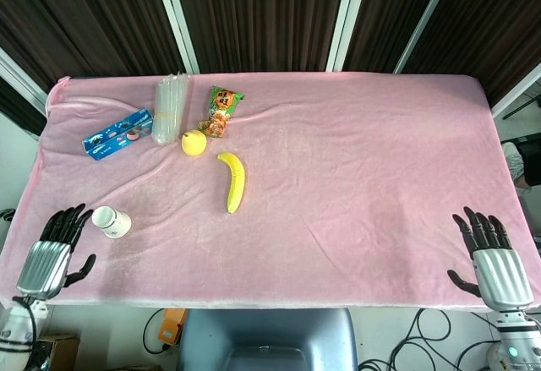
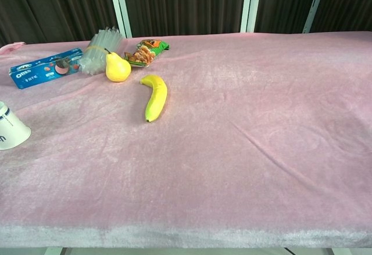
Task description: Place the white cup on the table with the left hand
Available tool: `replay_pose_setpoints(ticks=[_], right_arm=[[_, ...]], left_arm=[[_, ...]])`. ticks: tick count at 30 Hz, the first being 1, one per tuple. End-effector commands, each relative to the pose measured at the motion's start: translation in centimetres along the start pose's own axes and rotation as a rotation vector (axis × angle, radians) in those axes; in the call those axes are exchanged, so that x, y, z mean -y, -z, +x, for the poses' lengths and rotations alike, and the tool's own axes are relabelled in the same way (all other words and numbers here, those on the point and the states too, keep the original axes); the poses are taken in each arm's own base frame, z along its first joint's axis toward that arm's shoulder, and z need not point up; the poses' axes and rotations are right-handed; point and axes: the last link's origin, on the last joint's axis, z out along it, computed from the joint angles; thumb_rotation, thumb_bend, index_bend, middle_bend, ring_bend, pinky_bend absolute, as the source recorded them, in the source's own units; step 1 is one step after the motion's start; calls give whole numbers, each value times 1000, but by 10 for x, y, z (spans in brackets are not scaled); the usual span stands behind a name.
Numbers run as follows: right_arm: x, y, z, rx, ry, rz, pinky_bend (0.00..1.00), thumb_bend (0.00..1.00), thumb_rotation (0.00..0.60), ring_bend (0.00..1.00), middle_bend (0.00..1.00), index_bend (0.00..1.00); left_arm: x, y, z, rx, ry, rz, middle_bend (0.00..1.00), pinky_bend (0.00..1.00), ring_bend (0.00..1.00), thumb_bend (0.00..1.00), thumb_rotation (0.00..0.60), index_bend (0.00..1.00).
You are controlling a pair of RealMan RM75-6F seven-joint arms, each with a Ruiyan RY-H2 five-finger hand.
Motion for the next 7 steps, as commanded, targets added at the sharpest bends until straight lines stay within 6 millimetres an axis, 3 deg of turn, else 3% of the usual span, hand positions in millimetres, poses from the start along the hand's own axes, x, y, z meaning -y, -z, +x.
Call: replay_pose_setpoints(ticks=[1, 7], right_arm=[[2, 1, 0, -3, -1, 10, 0, 283, 600, 0, 0, 0], [3, 4, -1, 1, 2, 20, 0, 284, 600, 0, 0, 0]], left_arm=[[-2, 43, 4, -61, -23, -45, 0, 68, 0, 388, 600, 0], [-2, 44, 3, -41, -12, -41, 0, 63, 0, 387, 600, 0]])
